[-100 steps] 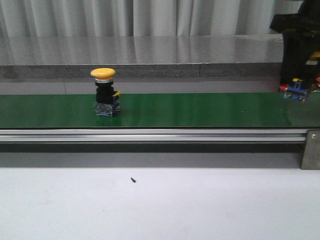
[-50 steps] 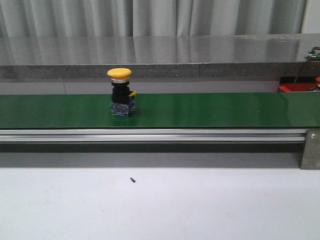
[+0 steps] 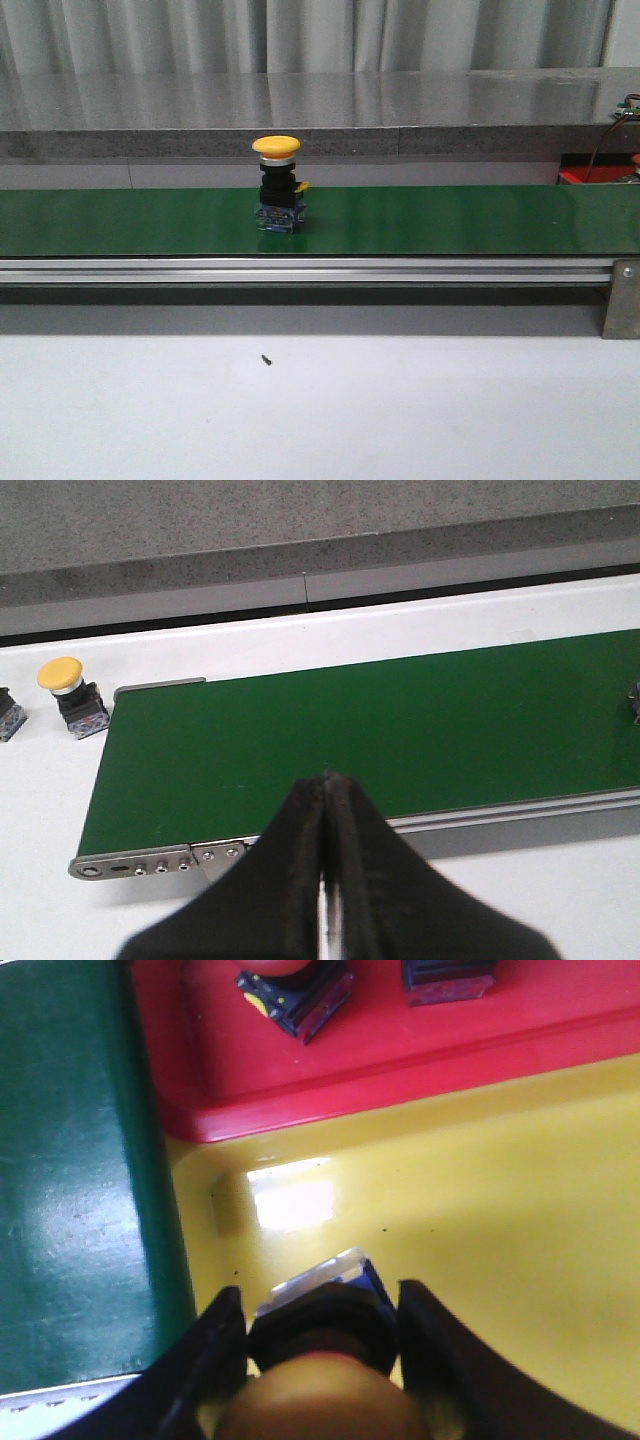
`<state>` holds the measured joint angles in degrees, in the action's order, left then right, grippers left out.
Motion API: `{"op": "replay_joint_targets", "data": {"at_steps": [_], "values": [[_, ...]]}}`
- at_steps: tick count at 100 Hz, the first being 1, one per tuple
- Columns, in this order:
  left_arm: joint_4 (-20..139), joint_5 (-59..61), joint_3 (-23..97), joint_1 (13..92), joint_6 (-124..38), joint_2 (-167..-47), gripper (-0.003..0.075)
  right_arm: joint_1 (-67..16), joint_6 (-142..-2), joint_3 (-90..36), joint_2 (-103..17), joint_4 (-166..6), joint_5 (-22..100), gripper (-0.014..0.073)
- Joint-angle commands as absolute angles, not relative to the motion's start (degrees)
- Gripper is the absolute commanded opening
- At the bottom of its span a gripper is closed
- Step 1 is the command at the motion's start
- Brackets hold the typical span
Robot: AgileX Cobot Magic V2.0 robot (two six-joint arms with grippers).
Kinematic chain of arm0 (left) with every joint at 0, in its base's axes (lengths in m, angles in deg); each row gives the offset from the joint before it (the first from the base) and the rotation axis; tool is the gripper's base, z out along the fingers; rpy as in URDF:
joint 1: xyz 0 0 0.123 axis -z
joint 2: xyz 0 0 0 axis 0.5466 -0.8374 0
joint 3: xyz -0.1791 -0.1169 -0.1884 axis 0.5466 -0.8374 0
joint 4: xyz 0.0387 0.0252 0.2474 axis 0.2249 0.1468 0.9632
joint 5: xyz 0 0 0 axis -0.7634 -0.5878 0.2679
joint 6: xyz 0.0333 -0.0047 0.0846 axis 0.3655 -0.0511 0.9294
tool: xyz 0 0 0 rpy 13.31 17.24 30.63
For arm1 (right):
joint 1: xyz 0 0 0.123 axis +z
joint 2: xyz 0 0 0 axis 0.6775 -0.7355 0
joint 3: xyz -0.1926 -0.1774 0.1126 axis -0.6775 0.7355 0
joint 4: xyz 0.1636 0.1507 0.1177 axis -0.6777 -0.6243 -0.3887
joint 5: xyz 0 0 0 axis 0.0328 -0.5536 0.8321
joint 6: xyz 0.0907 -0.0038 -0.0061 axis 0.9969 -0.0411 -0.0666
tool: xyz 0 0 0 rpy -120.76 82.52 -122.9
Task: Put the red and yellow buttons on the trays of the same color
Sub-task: 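Carry the yellow button into the yellow tray and open the right gripper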
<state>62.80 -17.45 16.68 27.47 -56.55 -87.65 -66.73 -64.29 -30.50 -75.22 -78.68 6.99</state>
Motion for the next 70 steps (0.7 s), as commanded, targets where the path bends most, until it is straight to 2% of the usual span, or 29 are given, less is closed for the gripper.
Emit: {"op": "replay_joint_targets", "data": {"at_steps": [1, 59, 70], "values": [[61.3, -13.3, 18.3, 27.8, -56.6, -87.7, -0.0019, -67.0, -64.5, -31.8, -75.7, -80.1, 9.4, 0.0298], [61.3, -13.3, 18.3, 27.8, -56.6, -87.7, -0.0020, -66.8, -64.5, -31.8, -83.2, -80.8, 10.9, 0.0298], [61.3, -13.3, 18.3, 27.8, -56.6, -87.7, -0.0020, -66.8, -64.5, -31.8, -83.2, -80.8, 10.6, 0.0338]]}}
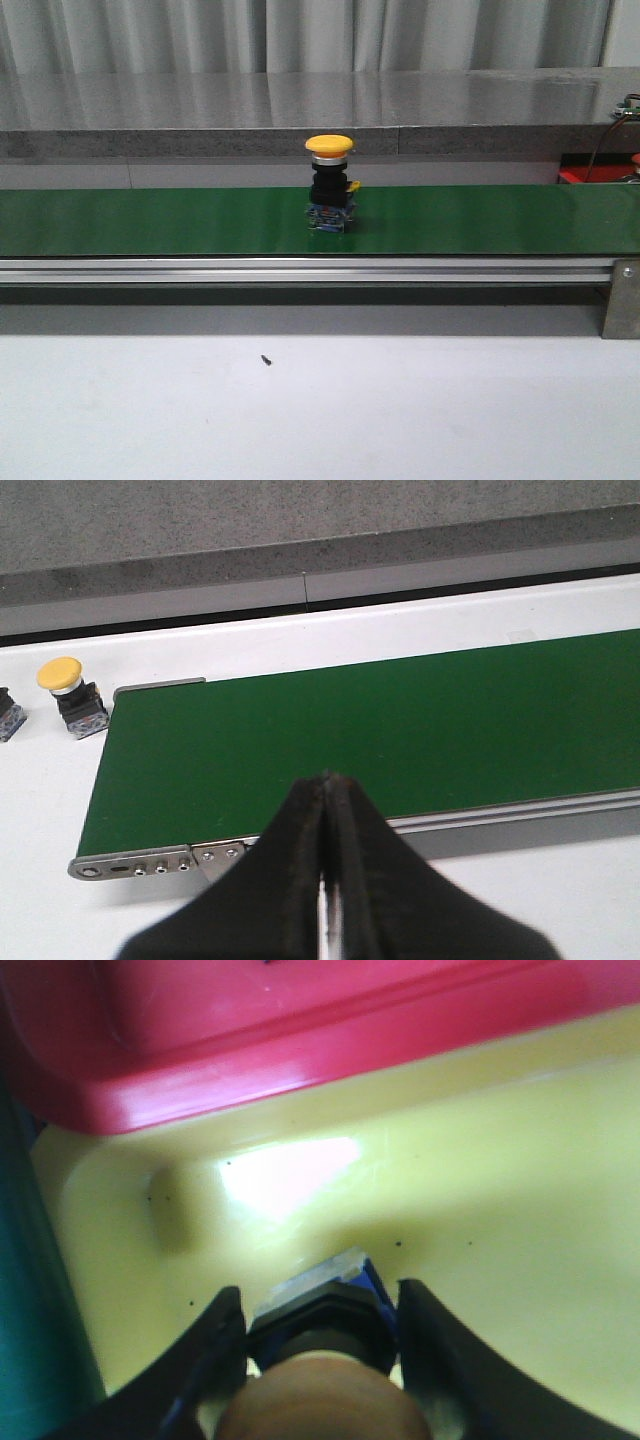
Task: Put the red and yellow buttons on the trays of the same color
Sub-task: 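Carry the yellow button into the yellow tray and open the right gripper, then lower the right gripper over the second yellow button on the belt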
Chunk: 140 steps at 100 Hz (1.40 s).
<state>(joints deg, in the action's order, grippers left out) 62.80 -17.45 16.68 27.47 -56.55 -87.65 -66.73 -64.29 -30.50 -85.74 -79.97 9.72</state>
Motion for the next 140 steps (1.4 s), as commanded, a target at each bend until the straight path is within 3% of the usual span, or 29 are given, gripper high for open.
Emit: {"op": "replay_joint_targets", "data": {"at_steps": [1, 23, 70, 102, 122, 140], "values": [[61.3, -13.3, 18.3, 27.8, -56.6, -87.7, -0.0019, -66.8, -64.5, -31.8, -83.2, -80.8, 10.6, 0.0344], [61.3, -13.3, 18.3, 27.8, -56.6, -87.7, -0.0020, -66.8, -64.5, -31.8, -83.2, -80.8, 10.3, 0.0532], [61.3, -13.2, 18.3, 27.8, -56.6, -87.7, -0.0020, -64.8, -66.1, -37.4, -70.8, -80.8, 1.3, 0.0535], [61.3, -13.1, 18.3, 27.8, -56.6, -87.7, -0.0020, -49.7, -69.8, -40.4, -66.2, -80.8, -5.7, 0.0535], [61.3, -13.1, 18.3, 27.8, -56.6, -87.7, -0.0020, -38.2, -69.9, -40.4, -66.5, -78.5, -3.4, 0.0535], [61.3, -13.2, 18.3, 27.8, -56.6, -87.7, -0.0020, -32.5, -69.9, -40.4, -68.9, -77.4, -0.2, 0.0535]]}}
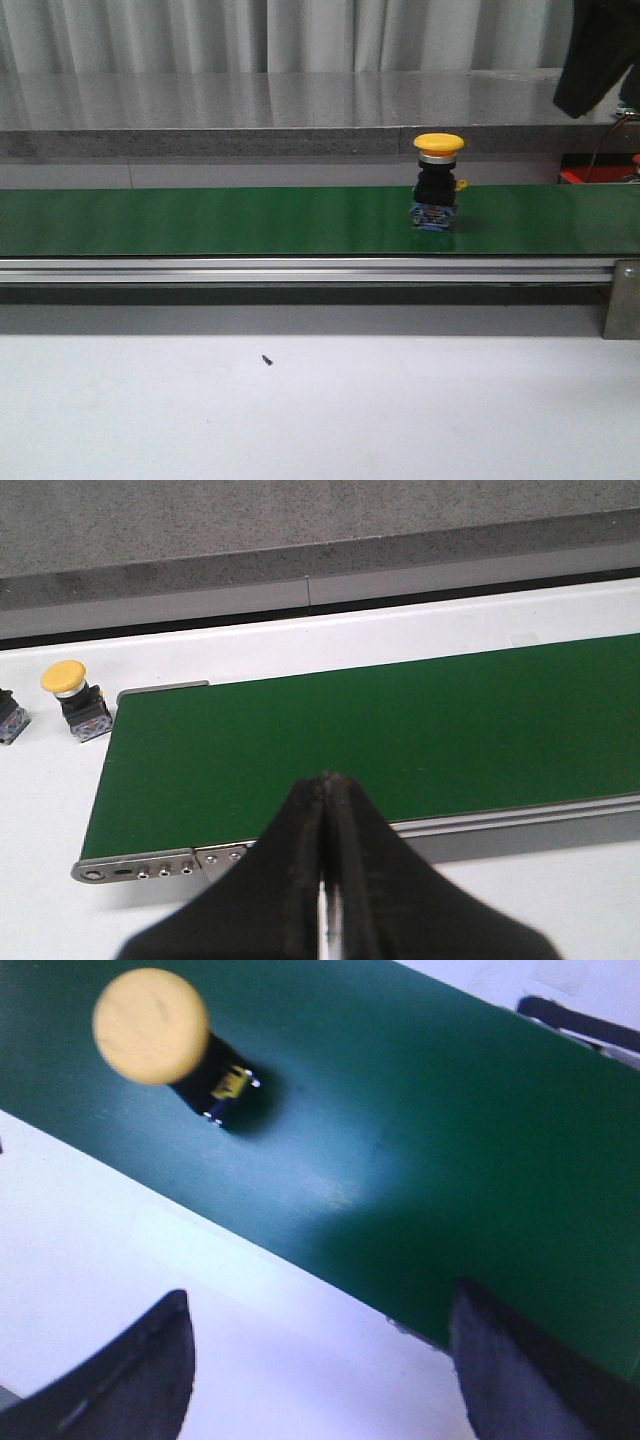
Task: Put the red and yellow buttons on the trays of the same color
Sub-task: 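Lower the right gripper over the second yellow button on the belt, then grasp the yellow button with the right gripper and lift it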
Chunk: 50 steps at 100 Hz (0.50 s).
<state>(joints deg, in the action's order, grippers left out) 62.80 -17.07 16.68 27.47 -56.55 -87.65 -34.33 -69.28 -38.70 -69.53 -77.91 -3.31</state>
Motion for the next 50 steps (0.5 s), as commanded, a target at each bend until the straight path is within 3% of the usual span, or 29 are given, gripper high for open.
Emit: {"op": "replay_joint_targets", "data": {"at_steps": [1, 50], "values": [[61.3, -13.2, 18.3, 27.8, -56.6, -87.7, -0.0020, -32.3, -69.9, -40.4, -69.0, -77.3, -0.1, 0.0535], [61.3, -13.5, 18.3, 27.8, -56.6, -87.7, -0.0020, -31.0, -69.9, -40.4, -74.8, -77.3, 2.8, 0.0535]]}}
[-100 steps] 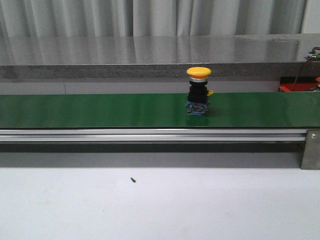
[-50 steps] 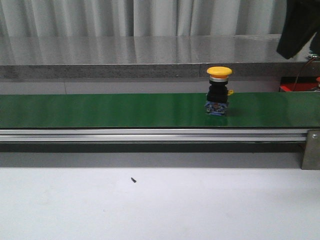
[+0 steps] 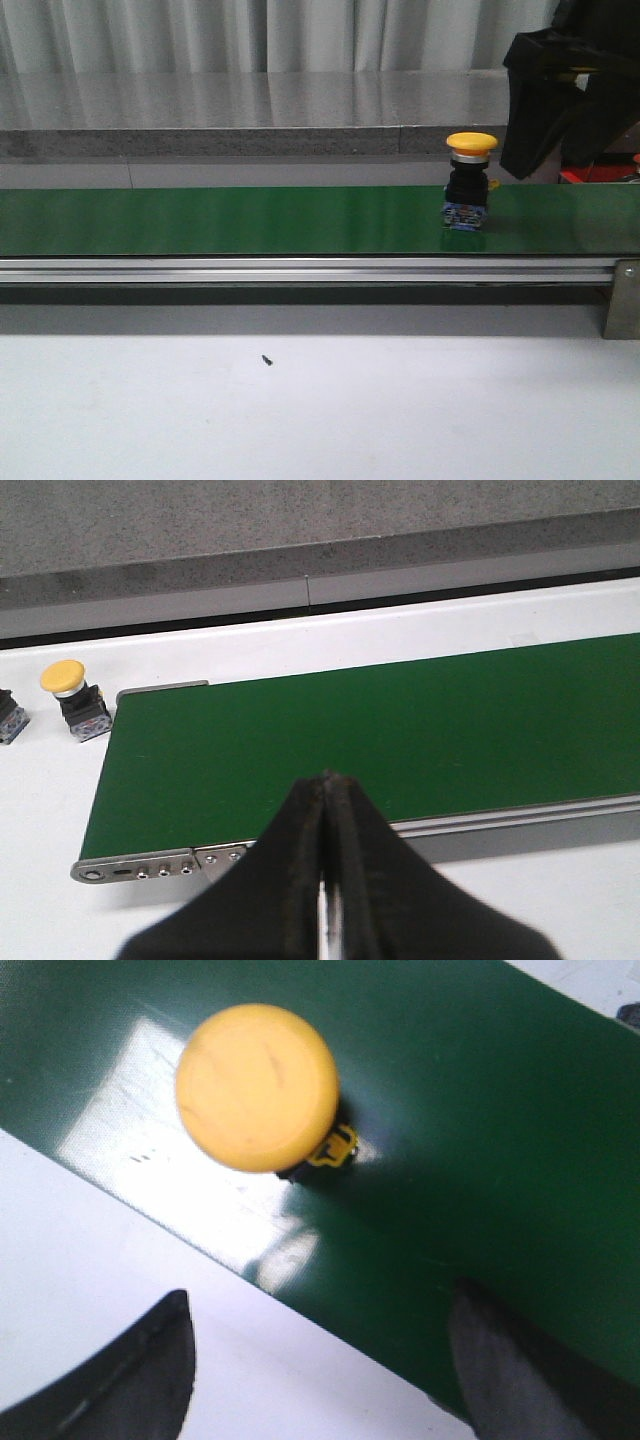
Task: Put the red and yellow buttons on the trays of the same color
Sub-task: 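Grasp the yellow button with the right gripper and lift it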
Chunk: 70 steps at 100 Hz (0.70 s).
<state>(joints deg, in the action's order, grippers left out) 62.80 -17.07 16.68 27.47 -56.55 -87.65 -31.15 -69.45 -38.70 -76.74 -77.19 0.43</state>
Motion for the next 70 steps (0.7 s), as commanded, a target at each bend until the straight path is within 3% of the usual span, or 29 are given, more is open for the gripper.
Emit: {"op": "replay_joint_targets", "data": {"at_steps": [1, 70], "values": [[61.3, -13.5, 18.3, 27.8, -56.6, -87.7, -0.0020, -31.0, -69.9, -40.4, -74.8, -77.3, 3.0, 0.0535], [61.3, -13.5, 18.3, 27.8, -56.6, -87.7, -0.0020, -31.0, -69.9, -40.4, -79.3, -77.3, 14.1, 0.0518]]}}
